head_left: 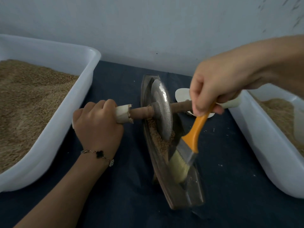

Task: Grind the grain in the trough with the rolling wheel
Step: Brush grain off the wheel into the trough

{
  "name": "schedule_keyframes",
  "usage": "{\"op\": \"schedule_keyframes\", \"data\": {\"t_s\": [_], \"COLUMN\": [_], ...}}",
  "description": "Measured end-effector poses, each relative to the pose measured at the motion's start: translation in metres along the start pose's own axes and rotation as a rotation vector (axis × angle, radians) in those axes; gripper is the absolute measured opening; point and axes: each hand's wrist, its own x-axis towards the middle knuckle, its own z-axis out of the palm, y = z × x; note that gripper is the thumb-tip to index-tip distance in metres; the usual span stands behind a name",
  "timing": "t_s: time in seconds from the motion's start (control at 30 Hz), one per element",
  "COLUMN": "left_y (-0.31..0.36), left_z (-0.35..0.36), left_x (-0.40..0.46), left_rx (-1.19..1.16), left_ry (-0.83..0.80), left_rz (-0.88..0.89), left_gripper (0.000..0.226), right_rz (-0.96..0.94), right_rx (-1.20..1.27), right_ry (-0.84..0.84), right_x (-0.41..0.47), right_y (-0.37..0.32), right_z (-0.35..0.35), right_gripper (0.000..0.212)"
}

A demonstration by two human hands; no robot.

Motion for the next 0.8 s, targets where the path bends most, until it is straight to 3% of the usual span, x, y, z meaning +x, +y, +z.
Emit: {"op": "schedule_keyframes", "data": {"t_s": [0.17,0.37,0.5,0.7,0.8], "left_y": [0.001,0.0,0.0,0.003,0.008], "left_z": [0.001,0.002,0.002,0.0,-0.001], "left_x": [-0.001,-0.001,-0.001,0.0,0.002], "left_rx": [0.006,0.016,0.003,-0.04,-0.054], "left_ry": [0.002,0.0,0.002,0.031,0.053], "left_rz": [-0.006,-0.014,-0.02,-0.041,-0.045], "left_gripper": [0.015,0.018,0.018,0.017,0.017], "right_rz": [-0.005,-0.115,-0.113,-0.194,-0.228], "right_rx": [0.077,-0.001,0.0,0.006,0.036], "right_ry": [0.159,0.113,0.355,0.457,0.657], "right_x": [0.022,0.008,0.012,-0.034,-0.054], "right_y": [0.008,0.013,0.016,0.03,0.037], "right_z": [-0.004,0.005,0.006,0.009,0.021], "right_gripper": [0.012,0.009,0.012,0.012,0.023]}}
